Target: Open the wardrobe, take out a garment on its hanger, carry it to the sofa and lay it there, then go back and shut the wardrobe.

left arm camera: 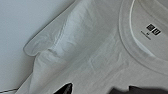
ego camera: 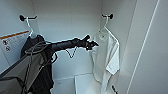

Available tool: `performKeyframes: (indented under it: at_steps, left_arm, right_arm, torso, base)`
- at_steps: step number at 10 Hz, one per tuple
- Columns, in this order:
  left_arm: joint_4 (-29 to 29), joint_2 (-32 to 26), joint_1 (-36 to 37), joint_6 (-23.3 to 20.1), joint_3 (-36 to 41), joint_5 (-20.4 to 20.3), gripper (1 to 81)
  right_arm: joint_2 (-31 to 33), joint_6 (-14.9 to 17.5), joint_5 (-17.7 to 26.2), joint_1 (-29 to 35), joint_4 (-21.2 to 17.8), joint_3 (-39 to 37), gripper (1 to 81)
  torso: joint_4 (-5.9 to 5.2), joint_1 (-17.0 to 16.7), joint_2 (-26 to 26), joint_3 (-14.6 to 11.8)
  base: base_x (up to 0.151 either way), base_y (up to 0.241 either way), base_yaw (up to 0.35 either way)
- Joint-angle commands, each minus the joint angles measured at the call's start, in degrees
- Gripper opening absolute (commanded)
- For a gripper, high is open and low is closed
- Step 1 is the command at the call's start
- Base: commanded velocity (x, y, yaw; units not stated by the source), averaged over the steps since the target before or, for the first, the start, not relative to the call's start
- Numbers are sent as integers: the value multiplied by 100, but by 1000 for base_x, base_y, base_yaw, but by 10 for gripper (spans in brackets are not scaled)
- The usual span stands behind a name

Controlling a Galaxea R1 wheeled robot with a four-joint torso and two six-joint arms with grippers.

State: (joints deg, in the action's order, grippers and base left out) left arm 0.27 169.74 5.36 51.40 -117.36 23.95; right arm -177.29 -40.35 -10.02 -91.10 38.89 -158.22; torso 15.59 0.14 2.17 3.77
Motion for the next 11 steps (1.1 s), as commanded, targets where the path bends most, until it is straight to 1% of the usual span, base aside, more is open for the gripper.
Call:
performKeyframes:
  at_steps: [1,4,5,6,8,10,11]
  left_arm:
    - [-36,244,1454,579,-330,-293,811]
    - [-36,578,1691,837,-727,-584,811]
    - [-36,588,1735,1038,-779,-795,811]
    - [-36,596,1779,1170,-806,-875,811]
    - [-36,623,1910,1206,-947,-1007,811]
    - [-36,693,2113,1215,-965,-1033,811]
    - [-44,719,2183,1215,-965,-1147,811]
  right_arm:
    - [-20,-17,185,228,22,47,811]
    - [-20,-25,185,219,14,38,811]
    - [-20,-25,185,219,22,29,811]
    - [-20,-25,185,219,22,29,811]
    - [-28,-25,185,227,22,47,811]
    - [-28,-25,185,211,14,47,811]
    - [-28,-34,185,210,14,47,811]
  torso:
    - [0,-2,0,0]
    - [0,0,0,0]
    - [0,0,0,0]
    - [0,0,0,0]
    - [0,0,0,0]
    - [0,0,0,0]
    - [0,0,-2,0]
  base:
    - [0,0,0]
    - [0,0,0]
    - [0,0,0]
    - [0,0,0]
    - [0,0,0]
    - [0,0,0]
    - [0,0,0]
